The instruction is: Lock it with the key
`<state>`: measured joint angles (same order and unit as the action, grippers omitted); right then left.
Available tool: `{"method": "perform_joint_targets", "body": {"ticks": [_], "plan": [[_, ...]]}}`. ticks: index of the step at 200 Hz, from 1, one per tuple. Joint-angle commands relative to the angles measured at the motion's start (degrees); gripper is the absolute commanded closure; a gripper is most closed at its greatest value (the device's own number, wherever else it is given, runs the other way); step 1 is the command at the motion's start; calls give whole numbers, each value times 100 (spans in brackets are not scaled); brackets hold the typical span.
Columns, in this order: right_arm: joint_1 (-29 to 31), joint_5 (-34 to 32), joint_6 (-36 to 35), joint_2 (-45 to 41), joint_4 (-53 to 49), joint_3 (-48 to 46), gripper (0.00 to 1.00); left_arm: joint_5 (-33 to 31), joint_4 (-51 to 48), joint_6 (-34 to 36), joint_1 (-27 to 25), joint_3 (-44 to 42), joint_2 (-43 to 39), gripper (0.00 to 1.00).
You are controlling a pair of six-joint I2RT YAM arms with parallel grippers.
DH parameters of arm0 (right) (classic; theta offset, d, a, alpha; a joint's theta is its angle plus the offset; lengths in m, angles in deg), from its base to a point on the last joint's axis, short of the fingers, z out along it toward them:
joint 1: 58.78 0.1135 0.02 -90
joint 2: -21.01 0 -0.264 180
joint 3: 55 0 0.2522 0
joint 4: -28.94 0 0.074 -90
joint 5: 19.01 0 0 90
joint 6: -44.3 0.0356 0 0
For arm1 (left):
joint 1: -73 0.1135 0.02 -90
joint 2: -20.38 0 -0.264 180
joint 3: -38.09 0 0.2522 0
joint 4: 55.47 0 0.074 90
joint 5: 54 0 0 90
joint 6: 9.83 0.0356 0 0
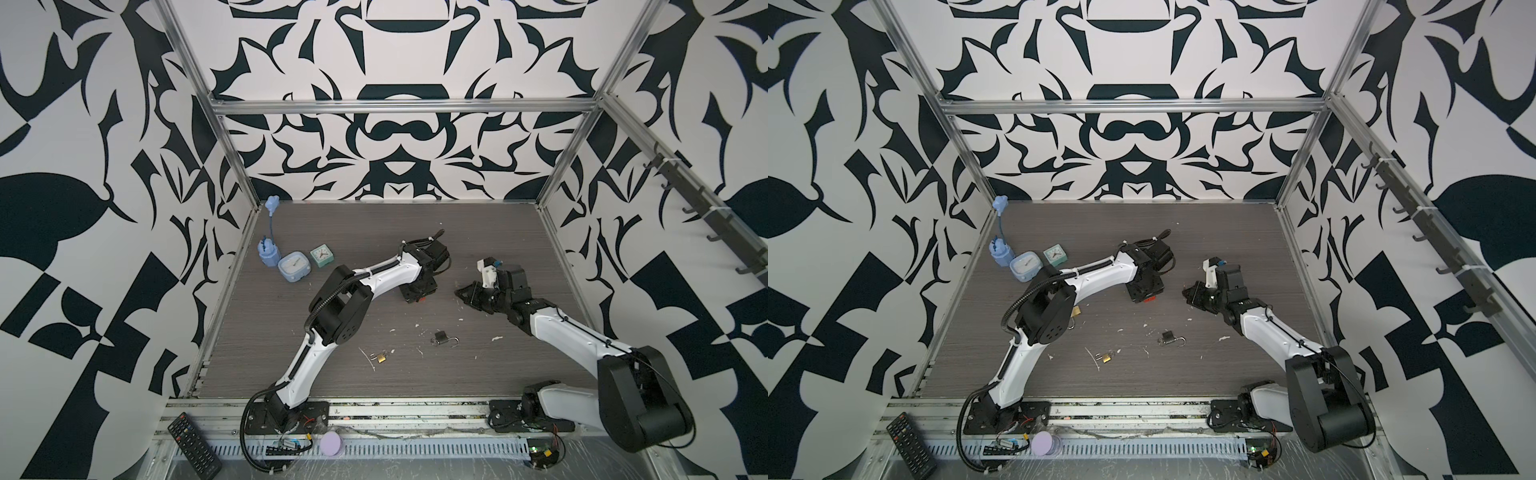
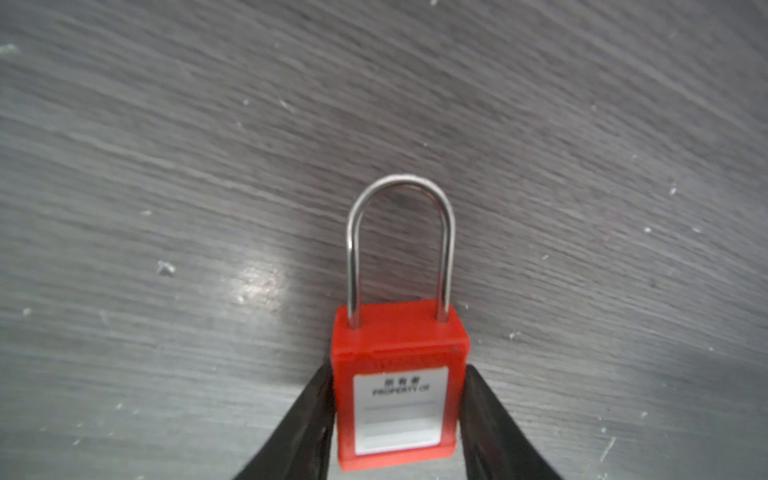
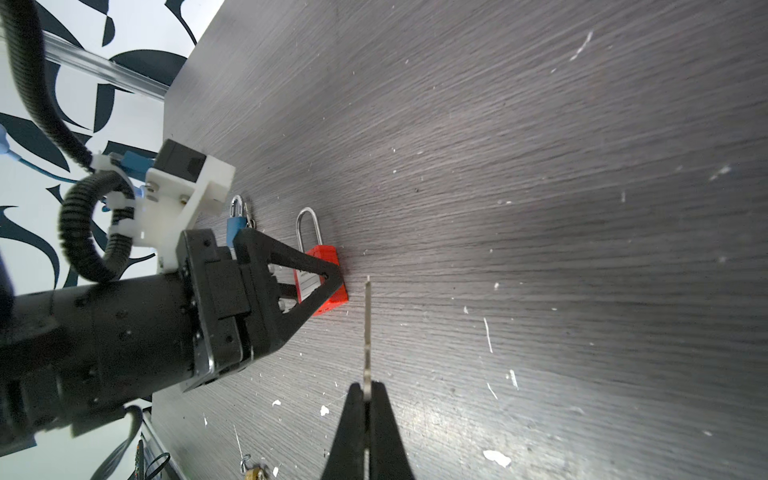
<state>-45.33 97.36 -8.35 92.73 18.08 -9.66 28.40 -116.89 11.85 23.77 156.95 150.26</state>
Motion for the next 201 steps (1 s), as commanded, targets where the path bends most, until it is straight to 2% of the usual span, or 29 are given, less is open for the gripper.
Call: {"method": "perform_joint_targets", "body": {"ticks": [1,22,51,89,117,136,161,201], "plan": [[-9,61,-25,-10,194,77,100,-11,-33,70,47,56,82,47],[-14,79,-35,-10,193,95,100,-96,132,157,71,10,-44,44],[-14,159,-132,-70,44,228,100,-586,548,621,140,-186,-574,40],[100,506,-507,-8,-471,697,100,-1875,1531,2041,314,-1021,-1996,32],[716,439,-690,279,-808,1135,100,-2488,2473,3239,531,-2083,-3129,26],[1275,231,-711,617,-979,1505,100,-2739,2748,3676,767,-2776,-3826,23],[1797,-92,-698,1275,-1319,2048,100,-2742,2767,3545,1186,-3580,-4599,23],[2100,-409,-614,2087,-1636,2766,100,-2517,3116,3245,1512,-4648,-5507,23]]}}
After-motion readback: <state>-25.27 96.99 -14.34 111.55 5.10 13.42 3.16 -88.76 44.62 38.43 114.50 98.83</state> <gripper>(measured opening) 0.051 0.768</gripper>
